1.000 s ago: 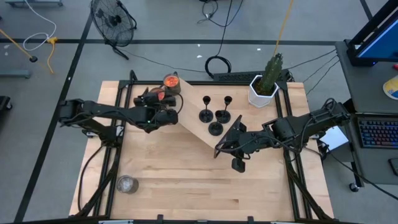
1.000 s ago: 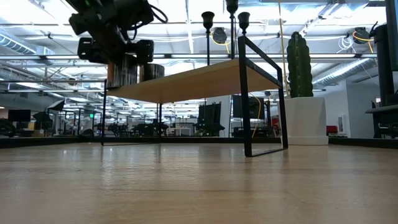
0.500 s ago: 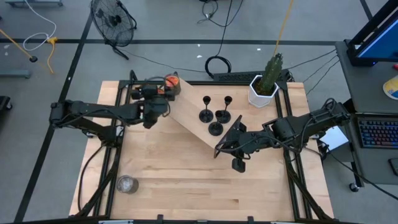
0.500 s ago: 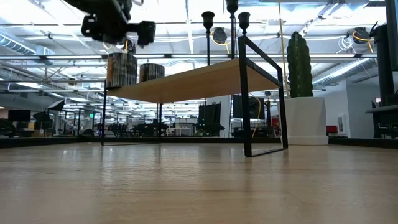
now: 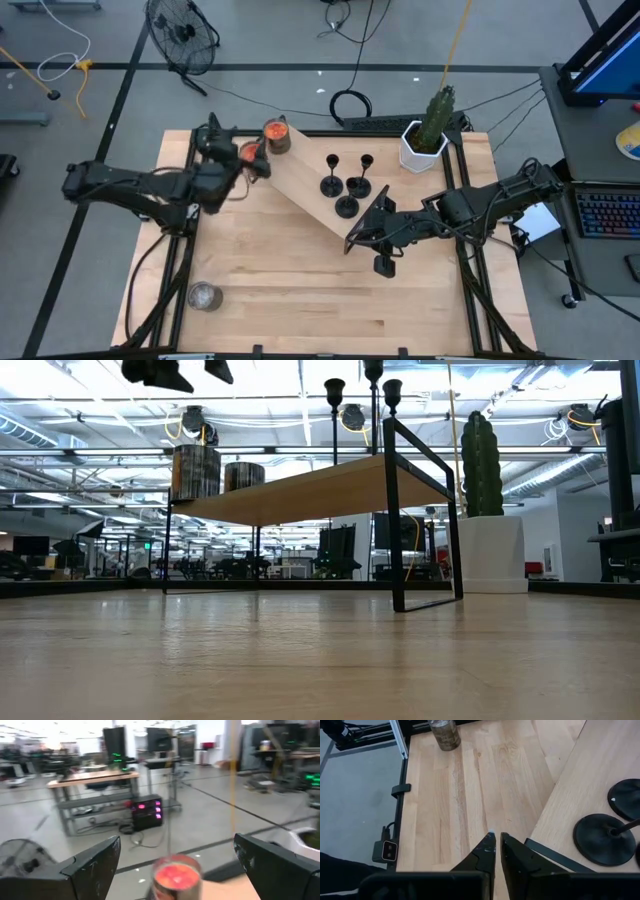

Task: Pick & Place candle stick holders
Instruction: Put the brown scented candle on the shelf

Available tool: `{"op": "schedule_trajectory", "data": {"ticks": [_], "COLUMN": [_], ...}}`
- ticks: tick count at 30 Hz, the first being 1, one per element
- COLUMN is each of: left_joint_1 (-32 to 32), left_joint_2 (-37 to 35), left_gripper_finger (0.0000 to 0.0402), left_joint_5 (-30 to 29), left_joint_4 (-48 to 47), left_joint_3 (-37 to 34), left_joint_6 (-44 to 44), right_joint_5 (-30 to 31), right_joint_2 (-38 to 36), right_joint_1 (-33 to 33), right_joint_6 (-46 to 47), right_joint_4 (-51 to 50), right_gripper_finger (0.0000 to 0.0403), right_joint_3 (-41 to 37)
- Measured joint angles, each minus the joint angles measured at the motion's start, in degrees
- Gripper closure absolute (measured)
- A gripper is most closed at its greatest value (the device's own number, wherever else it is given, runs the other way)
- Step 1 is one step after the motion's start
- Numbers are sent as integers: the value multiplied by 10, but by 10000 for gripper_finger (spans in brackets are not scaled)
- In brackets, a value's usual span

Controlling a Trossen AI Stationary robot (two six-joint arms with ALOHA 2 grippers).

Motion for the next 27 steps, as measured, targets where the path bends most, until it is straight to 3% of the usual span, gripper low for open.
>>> {"op": "schedule_trajectory", "data": {"ticks": [8,13,17,20,24,27], "left_joint_1": [-142,-213,-239,-236,-221,-219], "left_joint_2": [-3,0,6,12,21,19], "left_gripper_finger": [19,88,154,188,210,214], "left_joint_5": [-77,-99,-51,12,84,86], "left_joint_4": [-84,-156,-264,-393,-555,-630], "left_joint_3": [0,0,0,0,0,0], "left_joint_6": [-168,-275,-366,-489,-669,-744], "right_joint_5": [0,0,0,0,0,0], "right_joint_2": [0,0,0,0,0,0], "right_joint_1": [0,0,0,0,0,0], "right_joint_6": [-4,-3,-5,-11,-17,-17], "right_joint_4": [0,2,16,26,31,31], "right_gripper_finger": [385,385,385,385,385,385], "right_joint_3": [0,0,0,0,0,0]}}
